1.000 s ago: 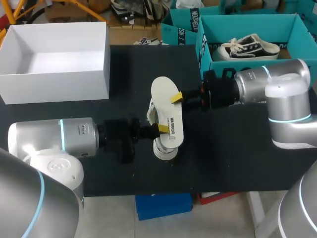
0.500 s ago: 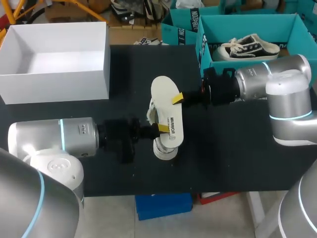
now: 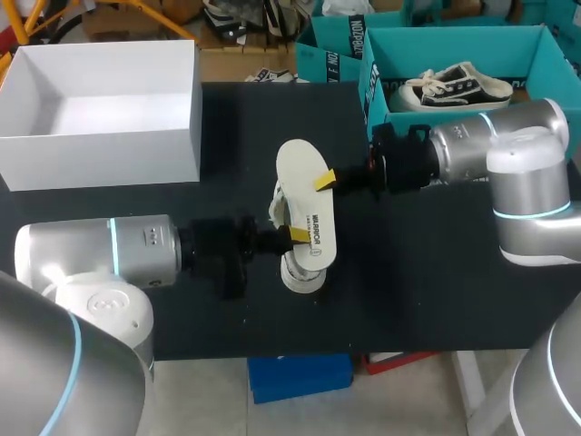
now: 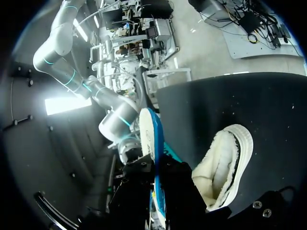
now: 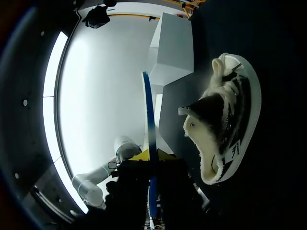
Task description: Take the shoe out of the shoebox, open the shoe tongue, remove and reinsert the insole, then place the shoe into the shoebox
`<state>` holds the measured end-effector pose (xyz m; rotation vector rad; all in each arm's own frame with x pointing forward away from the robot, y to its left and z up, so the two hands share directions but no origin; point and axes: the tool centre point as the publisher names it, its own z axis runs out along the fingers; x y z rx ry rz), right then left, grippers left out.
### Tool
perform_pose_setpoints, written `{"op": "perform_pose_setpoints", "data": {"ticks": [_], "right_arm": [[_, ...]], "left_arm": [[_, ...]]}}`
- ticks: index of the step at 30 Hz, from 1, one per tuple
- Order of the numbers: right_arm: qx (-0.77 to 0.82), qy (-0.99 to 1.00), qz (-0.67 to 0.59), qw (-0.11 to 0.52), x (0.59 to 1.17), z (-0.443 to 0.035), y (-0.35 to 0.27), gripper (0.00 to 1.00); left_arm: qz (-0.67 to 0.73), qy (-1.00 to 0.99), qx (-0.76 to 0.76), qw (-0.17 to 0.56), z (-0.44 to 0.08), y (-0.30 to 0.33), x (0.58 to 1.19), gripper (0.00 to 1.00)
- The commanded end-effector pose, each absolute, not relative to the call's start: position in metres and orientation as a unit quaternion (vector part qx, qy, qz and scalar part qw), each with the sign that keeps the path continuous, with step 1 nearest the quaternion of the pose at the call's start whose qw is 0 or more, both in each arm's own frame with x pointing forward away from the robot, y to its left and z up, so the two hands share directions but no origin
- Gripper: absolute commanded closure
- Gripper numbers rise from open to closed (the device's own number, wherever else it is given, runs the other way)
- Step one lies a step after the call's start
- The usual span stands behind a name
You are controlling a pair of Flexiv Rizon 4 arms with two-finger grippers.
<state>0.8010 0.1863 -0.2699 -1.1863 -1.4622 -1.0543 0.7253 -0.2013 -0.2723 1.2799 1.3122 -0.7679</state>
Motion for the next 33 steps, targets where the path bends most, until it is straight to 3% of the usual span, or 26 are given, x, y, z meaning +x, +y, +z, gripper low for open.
{"op": "perform_pose_setpoints", "data": {"ticks": [1,2,3,20,33], "right_arm": [[-0.485,-0.598,-0.430,0.472,0.803,-0.270,0.187,1.00],[-0.485,-0.598,-0.430,0.472,0.803,-0.270,0.187,1.00],[-0.485,-0.598,-0.430,0.472,0.803,-0.270,0.187,1.00],[-0.485,-0.598,-0.430,0.472,0.803,-0.270,0.187,1.00],[-0.485,-0.598,-0.430,0.472,0.803,-0.270,0.187,1.00]], "left_arm": [[-0.320,0.558,0.540,0.542,-0.271,-0.201,0.723,1.00],[-0.316,0.563,0.539,0.541,-0.271,-0.201,0.723,0.38],[-0.306,0.573,0.539,0.536,-0.270,-0.199,0.723,0.00],[-0.153,0.671,0.599,0.410,-0.233,-0.154,0.723,0.00],[-0.088,0.682,0.641,0.340,-0.214,-0.164,0.732,0.00]]}}
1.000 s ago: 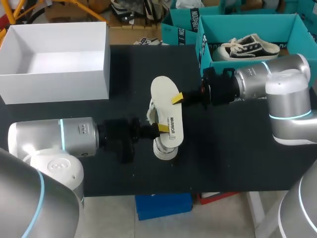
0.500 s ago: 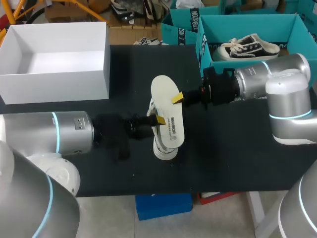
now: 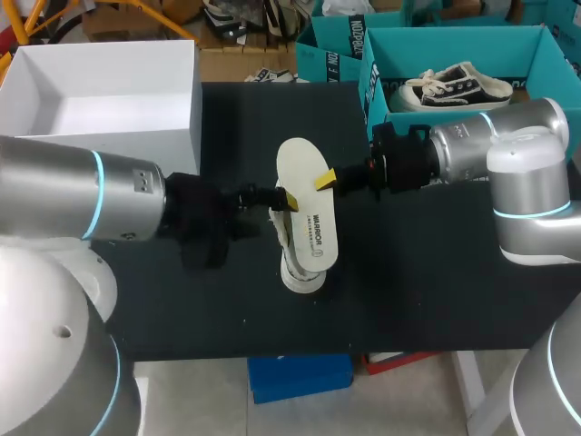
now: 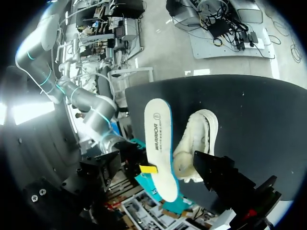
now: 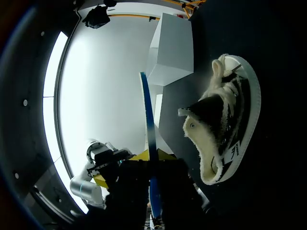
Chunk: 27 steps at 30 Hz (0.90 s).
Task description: Take the shoe out of the shoebox, open the shoe tongue, remove and reinsert the insole, then place the shoe into the shoebox
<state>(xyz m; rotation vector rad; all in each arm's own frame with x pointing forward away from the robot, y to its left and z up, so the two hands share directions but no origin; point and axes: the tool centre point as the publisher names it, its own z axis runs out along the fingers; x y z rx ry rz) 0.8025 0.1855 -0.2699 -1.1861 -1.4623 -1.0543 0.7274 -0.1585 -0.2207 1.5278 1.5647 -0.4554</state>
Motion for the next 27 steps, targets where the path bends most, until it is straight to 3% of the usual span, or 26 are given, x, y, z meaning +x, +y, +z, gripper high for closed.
{"op": "perform_pose_setpoints", "data": {"ticks": [1,22,27], "right_arm": [[-0.485,-0.598,-0.430,0.472,0.803,-0.270,0.187,1.00],[-0.485,-0.598,-0.430,0.472,0.803,-0.270,0.187,1.00],[-0.485,-0.598,-0.430,0.472,0.803,-0.270,0.187,1.00]], "left_arm": [[-0.083,0.682,0.643,0.337,-0.213,-0.165,0.732,0.00],[-0.078,0.674,0.647,0.350,-0.208,-0.172,0.733,0.00],[-0.036,0.694,0.653,0.300,-0.203,-0.176,0.740,0.00]]}}
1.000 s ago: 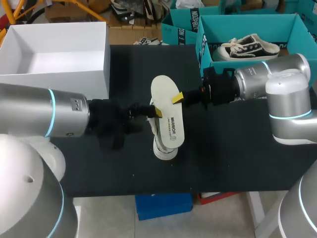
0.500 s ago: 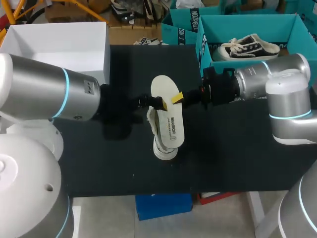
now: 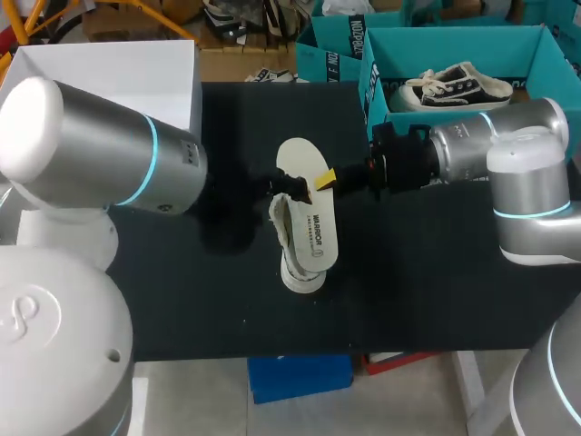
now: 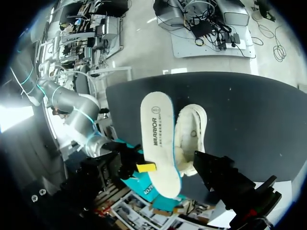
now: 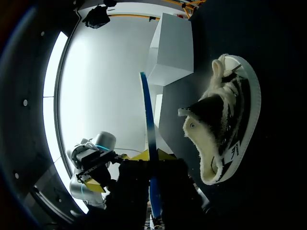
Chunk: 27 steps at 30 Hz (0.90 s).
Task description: Take the shoe out of the shoebox, open the shoe tongue, remove and reinsert the insole, then place the shoe into the shoebox
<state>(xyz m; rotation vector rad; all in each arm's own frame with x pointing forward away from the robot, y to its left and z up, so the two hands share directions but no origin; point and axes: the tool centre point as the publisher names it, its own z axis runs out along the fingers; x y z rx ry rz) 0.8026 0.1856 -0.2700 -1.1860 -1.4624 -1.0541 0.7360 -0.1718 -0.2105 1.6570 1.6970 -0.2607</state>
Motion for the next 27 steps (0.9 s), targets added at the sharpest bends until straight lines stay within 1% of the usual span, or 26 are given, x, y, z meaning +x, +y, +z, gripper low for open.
{"op": "perform_pose_setpoints", "data": {"ticks": [1,8,14,20,27], "right_arm": [[-0.485,-0.598,-0.430,0.472,0.803,-0.270,0.187,1.00],[-0.485,-0.598,-0.430,0.472,0.803,-0.270,0.187,1.00],[-0.485,-0.598,-0.430,0.472,0.803,-0.270,0.187,1.00],[-0.485,-0.598,-0.430,0.472,0.803,-0.270,0.187,1.00],[-0.485,-0.598,-0.430,0.472,0.803,-0.270,0.187,1.00]], "left_arm": [[-0.028,0.701,0.651,0.288,-0.202,-0.177,0.741,0.00],[0.029,0.722,0.652,0.231,-0.193,-0.186,0.741,0.00],[0.061,0.736,0.650,0.179,-0.200,-0.197,0.738,0.00],[0.068,0.736,0.654,0.162,-0.206,-0.207,0.736,0.00],[0.055,0.739,0.653,0.159,-0.209,-0.212,0.740,0.00]]}}
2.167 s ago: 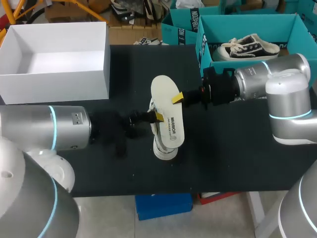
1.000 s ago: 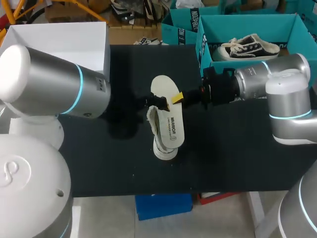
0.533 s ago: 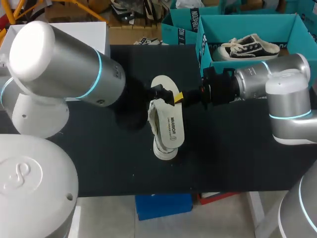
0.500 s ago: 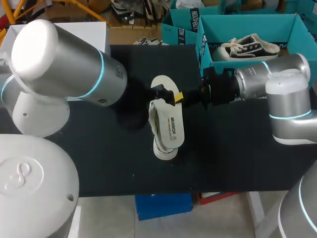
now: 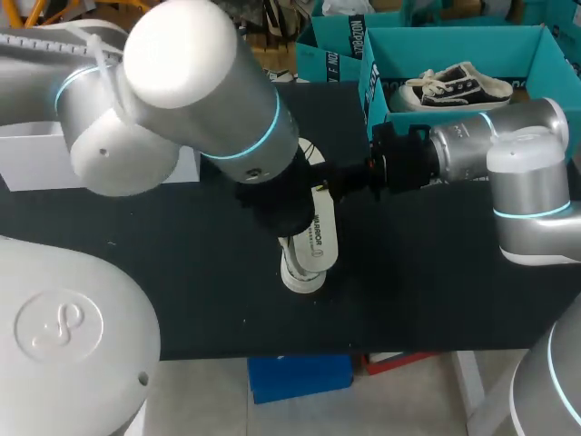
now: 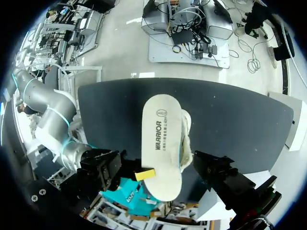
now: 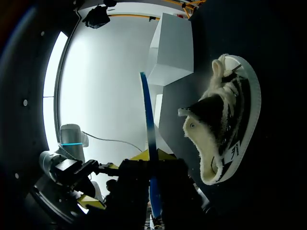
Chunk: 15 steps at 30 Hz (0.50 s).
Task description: Take the shoe out of the shoebox, open the shoe tongue, remove and reinsert the insole, then place the shoe into the shoebox
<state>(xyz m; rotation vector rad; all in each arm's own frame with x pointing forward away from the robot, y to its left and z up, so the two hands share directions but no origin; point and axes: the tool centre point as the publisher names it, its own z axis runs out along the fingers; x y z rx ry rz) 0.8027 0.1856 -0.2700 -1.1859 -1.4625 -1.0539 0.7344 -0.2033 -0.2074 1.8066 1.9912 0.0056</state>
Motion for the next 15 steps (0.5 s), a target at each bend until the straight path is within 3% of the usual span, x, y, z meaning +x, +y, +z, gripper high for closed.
{"op": "perform_pose_setpoints", "data": {"ticks": [1,15], "right_arm": [[-0.485,-0.598,-0.430,0.472,0.8034,-0.2704,0.1870,1.00],[-0.485,-0.598,-0.430,0.472,0.8034,-0.2704,0.1870,1.00]], "left_arm": [[0.053,0.739,0.653,0.157,-0.2095,-0.2123,0.7410,0.00],[0.033,0.737,0.658,0.152,-0.2158,-0.2181,0.7488,0.00]]}}
